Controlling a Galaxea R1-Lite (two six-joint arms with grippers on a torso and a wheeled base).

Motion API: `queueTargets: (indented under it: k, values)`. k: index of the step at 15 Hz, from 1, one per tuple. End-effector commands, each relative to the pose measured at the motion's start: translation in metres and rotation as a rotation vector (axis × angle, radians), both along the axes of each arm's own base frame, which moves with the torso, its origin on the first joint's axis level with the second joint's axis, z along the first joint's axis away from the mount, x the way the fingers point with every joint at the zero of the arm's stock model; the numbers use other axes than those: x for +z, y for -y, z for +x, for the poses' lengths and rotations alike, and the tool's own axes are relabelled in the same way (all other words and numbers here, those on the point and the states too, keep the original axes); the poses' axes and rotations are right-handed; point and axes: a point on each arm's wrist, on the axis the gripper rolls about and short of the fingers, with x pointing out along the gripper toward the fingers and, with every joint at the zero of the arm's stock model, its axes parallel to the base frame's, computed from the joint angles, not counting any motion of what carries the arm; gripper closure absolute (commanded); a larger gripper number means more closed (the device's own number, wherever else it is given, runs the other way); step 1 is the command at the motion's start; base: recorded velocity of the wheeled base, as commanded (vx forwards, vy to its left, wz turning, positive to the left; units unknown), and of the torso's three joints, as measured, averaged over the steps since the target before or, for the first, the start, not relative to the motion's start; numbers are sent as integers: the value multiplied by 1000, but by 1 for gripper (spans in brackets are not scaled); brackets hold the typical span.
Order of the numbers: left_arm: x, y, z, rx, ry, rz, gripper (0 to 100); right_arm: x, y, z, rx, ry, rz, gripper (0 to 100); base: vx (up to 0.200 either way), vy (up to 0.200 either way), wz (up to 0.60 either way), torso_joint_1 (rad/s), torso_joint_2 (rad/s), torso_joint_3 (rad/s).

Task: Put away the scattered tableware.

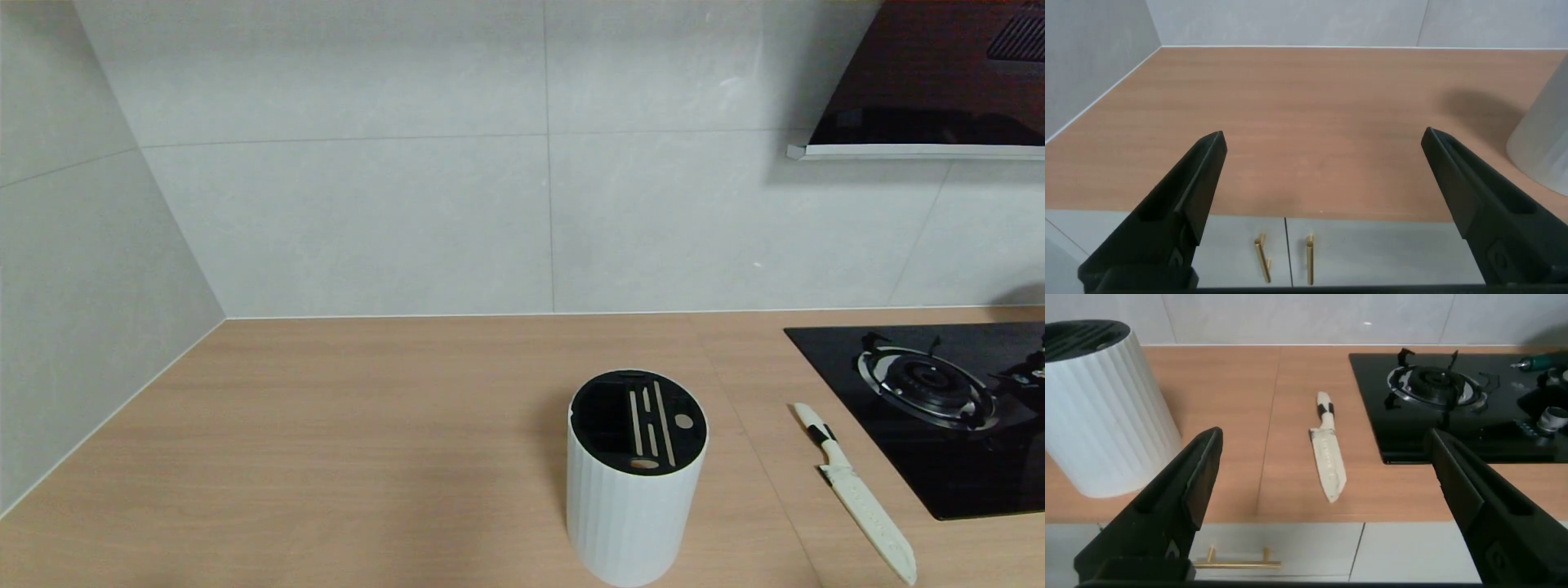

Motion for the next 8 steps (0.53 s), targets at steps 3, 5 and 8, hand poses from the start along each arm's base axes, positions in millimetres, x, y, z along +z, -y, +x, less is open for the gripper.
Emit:
queueTargets:
  k: [3, 5, 8]
  values:
    - [0, 0, 0, 0, 0, -1, 0, 95, 0, 14, 37, -16, 15, 0, 0, 0, 0, 0, 0, 0]
    - [0, 0, 0, 0, 0, -1, 0, 107, -1, 53, 46, -193, 5, 0, 0, 0, 0, 0, 0, 0]
    - [0, 0, 0, 0, 0, -1, 0, 100, -4, 111, 63, -458, 0, 0, 0, 0, 0, 0, 0, 0]
